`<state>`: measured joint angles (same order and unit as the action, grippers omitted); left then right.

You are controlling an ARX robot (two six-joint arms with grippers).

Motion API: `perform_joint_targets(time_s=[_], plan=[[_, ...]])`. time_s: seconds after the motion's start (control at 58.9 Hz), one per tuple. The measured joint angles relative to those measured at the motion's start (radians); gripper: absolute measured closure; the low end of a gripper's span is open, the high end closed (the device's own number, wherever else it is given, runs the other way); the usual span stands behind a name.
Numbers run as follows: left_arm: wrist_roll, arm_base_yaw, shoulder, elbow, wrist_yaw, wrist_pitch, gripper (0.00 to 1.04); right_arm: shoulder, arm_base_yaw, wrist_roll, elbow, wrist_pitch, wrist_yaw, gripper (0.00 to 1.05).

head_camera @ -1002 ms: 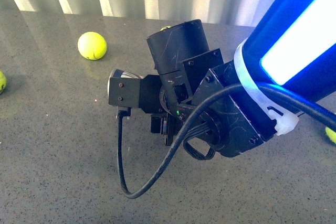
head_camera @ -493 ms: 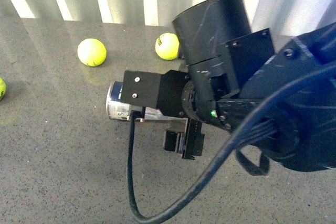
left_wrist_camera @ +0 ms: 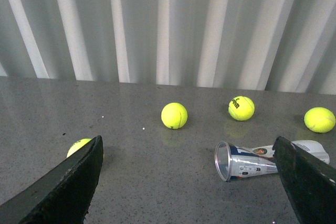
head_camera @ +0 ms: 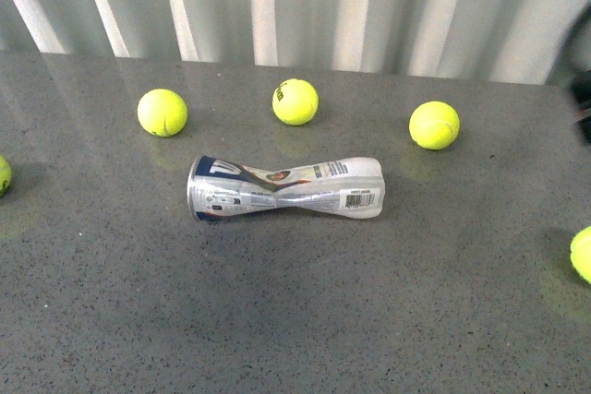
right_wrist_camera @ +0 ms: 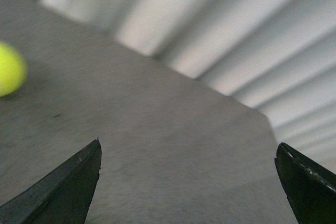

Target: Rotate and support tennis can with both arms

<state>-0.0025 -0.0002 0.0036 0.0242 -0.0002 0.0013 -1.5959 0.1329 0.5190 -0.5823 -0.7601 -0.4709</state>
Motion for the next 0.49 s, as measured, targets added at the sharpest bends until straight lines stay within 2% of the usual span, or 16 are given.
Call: perform_joint_targets(time_s=[0.085,0.17,0.34,0.374,0.408,0.493], plan=[[0.0,0.0,0.0,0.0,0.0,0.0,0.07,0.167,-0.065,-0.016,0.06,-0.061,-0.021,0.07],[0.0,0.0,0.0,0.0,0.0,0.0,0.07,0.351,-0.072,-0.008,0.116,-0.125,-0.045,0.07],[0.0,0.0,0.0,0.0,-0.001,0.0,0.07,0.737,0.024,0.053,0.236,-0.177,-0.094,0.08],[0.0,0.0,0.0,0.0,-0.001,0.0,0.07,0.809,0.023,0.014,0.226,-0.058,-0.001,0.12],[0.0,0.0,0.0,0.0,-0.001,0.0,0.07,0.909,0.032,-0.071,0.21,0.143,0.129,0.19],[0.0,0.0,0.0,0.0,0.0,0.0,0.07,1.085,0.053,-0.283,0.24,0.465,0.266,0.34]])
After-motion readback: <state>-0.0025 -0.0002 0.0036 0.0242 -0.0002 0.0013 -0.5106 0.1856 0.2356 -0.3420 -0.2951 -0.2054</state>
